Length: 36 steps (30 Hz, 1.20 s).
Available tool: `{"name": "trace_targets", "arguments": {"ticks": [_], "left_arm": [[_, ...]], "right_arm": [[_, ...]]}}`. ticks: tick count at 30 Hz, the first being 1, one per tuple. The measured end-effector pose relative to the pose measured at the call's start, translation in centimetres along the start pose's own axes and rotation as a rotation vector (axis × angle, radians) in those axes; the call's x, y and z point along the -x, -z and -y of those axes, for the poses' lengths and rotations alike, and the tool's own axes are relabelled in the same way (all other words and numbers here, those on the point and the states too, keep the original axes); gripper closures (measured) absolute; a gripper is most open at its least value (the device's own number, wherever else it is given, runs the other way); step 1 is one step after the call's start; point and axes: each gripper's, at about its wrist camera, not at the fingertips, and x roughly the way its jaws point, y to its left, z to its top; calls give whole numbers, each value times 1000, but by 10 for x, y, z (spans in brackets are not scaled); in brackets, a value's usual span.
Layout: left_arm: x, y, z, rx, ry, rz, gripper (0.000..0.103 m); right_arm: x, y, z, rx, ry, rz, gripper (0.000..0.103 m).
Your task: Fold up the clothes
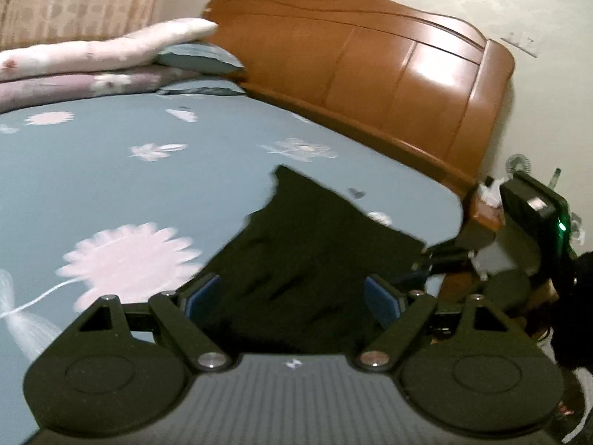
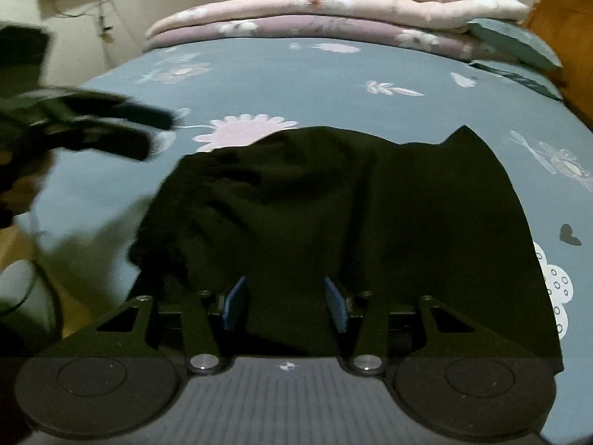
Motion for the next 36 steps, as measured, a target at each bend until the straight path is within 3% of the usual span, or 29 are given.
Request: {"name": "trace_targets", "arguments": {"ticks": [3,7,11,16,20,26,27,28,30,36], "left_arm": [[-29,-10,15,18,-3,-53,19],[-53,-5,15,109,-70,-159,19],[-51,1,15,186,-118,-202,19],[-50,-18,21,234,-163,-161,19],[-65,-11,10,351,-220,-211,20],[-55,-3,9,419,-255,-192,19],[-56,-4,11,422,-264,-194,19],[-57,-5,13,425,-273,-197,19],[-55,-7,18,427,-296,-205,19],[-50,-12,28,411,-382,-263,25]], "right_arm": [[20,-5,25,2,-23,8,50],[36,-23,85,-50,-43,43,50],[42,-47,154,-125,-67,81,51],[11,-72,237,-252,-143,80,51],[-34,-86,285,-338,-214,38,51],[-96,-80,316,-450,-343,-62,51],[-98,-78,318,-471,-374,-49,53],[-100,-79,321,-492,-397,-45,63],[-103,-79,321,-502,-400,-42,86],[-89,-83,320,-425,-309,-32,89]]}}
